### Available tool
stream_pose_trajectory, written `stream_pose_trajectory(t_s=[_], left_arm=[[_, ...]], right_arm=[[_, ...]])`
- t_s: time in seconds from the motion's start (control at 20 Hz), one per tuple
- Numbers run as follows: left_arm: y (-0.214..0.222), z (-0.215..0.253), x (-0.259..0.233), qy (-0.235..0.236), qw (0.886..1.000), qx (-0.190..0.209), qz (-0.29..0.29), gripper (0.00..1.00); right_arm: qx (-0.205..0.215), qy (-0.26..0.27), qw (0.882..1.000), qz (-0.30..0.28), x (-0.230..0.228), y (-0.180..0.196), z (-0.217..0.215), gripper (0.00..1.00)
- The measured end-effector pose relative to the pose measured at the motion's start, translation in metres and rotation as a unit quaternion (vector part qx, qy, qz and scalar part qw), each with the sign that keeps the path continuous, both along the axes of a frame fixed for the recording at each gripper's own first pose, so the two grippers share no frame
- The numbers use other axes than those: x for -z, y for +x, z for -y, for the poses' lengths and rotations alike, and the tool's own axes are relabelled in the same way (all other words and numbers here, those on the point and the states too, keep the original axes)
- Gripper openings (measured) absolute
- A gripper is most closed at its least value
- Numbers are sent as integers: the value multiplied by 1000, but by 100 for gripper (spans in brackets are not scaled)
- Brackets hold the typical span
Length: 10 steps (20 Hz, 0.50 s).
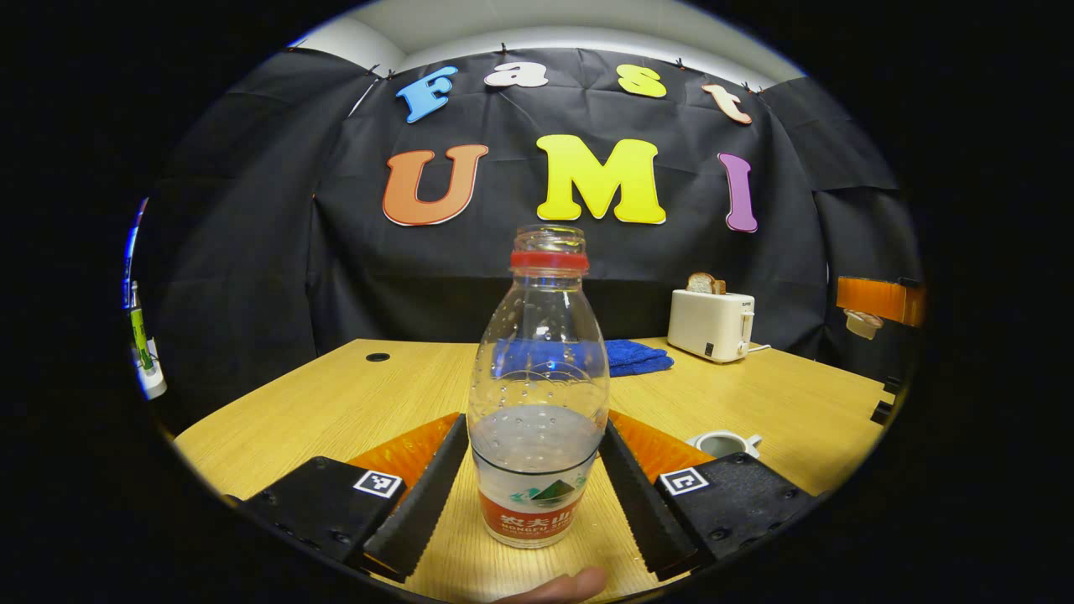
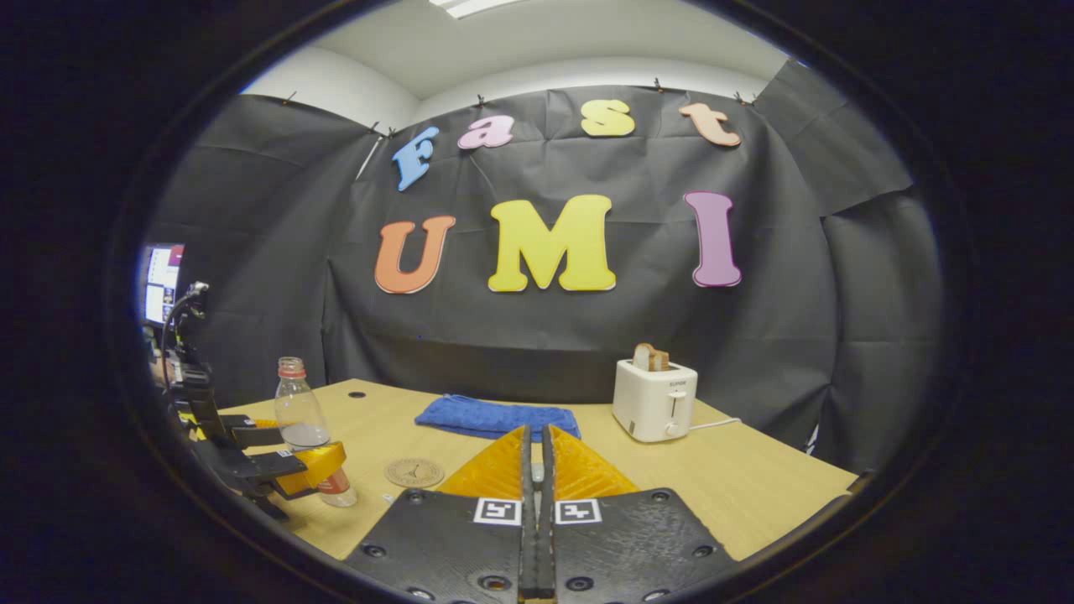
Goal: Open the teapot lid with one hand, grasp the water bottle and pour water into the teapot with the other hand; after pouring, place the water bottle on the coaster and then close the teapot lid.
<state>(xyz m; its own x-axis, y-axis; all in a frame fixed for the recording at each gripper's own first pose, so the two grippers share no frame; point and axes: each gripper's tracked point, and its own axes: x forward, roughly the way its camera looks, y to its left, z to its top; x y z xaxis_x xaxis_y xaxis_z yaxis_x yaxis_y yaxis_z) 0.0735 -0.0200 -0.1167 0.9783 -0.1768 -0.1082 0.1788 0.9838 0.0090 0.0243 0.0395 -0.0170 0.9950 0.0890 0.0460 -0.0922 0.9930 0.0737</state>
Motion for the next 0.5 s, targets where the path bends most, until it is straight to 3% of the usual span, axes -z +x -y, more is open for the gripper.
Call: stream_pose_trajectory(t_s=[0.1, 0.25, 0.5], left_arm=[[-1, 1, 1, 11, 1000, 6, -5, 81], [-7, -7, -3, 27, 1000, -8, -11, 79], [-12, -42, -4, 126, 989, -72, -39, 78]], right_arm=[[-2, 0, 1000, -2, 2, 1, 0, 0], [1, -4, 1000, -4, 3, 2, 2, 0], [25, -3, 1000, -16, 11, 11, 17, 0]])
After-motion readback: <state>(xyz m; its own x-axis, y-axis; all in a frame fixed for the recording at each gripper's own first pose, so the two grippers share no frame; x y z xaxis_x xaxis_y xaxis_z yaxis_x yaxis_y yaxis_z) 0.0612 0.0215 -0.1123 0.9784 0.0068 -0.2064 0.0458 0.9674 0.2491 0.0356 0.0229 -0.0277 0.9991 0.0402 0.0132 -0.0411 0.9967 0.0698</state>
